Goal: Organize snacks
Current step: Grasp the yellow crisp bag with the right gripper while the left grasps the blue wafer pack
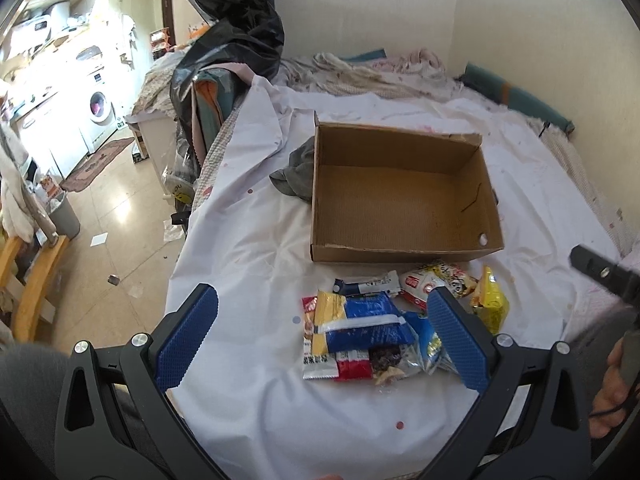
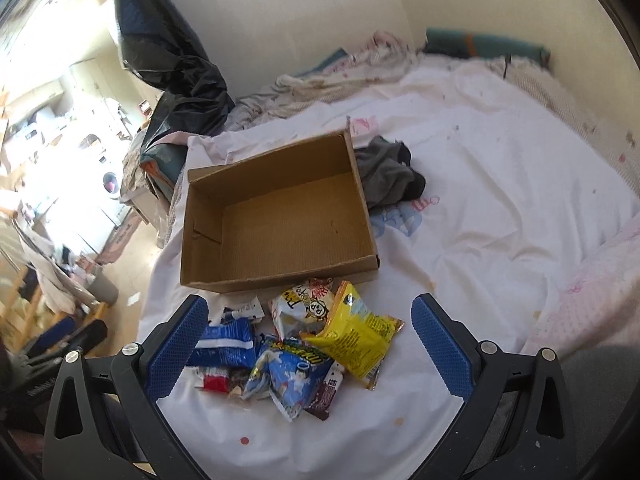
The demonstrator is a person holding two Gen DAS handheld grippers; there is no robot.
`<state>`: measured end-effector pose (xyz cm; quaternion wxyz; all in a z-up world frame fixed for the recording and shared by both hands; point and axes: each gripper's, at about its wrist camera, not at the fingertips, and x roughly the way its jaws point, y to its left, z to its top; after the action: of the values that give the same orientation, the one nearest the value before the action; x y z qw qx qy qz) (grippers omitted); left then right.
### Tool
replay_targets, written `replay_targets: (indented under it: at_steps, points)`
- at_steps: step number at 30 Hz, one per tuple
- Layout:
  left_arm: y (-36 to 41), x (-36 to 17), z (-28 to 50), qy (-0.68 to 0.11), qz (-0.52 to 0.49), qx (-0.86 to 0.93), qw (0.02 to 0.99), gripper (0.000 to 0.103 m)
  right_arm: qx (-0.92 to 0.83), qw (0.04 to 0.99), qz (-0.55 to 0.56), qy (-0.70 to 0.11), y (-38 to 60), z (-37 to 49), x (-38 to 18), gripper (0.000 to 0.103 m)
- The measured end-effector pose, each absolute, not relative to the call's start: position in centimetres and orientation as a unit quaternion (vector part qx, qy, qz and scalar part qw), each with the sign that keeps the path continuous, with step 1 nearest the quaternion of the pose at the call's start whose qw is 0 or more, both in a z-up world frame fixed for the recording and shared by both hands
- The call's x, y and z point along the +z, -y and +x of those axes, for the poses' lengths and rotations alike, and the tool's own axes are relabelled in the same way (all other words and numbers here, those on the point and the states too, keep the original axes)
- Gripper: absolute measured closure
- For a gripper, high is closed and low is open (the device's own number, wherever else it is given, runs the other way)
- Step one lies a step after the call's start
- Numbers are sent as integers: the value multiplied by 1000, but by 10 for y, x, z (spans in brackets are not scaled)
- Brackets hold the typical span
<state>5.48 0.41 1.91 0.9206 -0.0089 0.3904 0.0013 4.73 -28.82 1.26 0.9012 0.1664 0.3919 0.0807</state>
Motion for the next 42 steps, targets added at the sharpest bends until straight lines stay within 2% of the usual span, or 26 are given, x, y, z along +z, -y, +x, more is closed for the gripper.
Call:
replay_targets:
  at_steps: [5,8,12,18,21,24,27,31,36,42]
  points:
    - [-9,9,94,-440,-24,-1,898,0,82,864,200,-455,313,87,-10,0]
    - [-9,-1,112,-459,-20,2,888,0,58,824,192,-530,321,115,-50,0]
    - [-9,-18,131,-480,-18,2,877,0,53,766,264,-583,331,132,-96,0]
    - [-11,-42,142,-500,-25,5,866,0,60,717,296,-628,312,140,-138,0]
    - [-21,-53,147,-516,-50,12,855,0,56,698,308,-644,308,142,-150,8]
    - [-32,-57,150,-523,-74,21,849,0,56,693,303,-652,305,141,-155,24]
    - [-40,-61,153,-529,-91,27,843,0,62,702,295,-645,306,138,-149,35]
    - [-48,-67,155,-537,-112,34,835,0,64,721,297,-622,322,132,-132,36]
    - [-42,-80,161,-560,-124,26,818,0,84,769,330,-541,341,116,-91,36]
    - [-2,-104,172,-599,-97,-18,794,0,74,759,337,-551,339,120,-103,36]
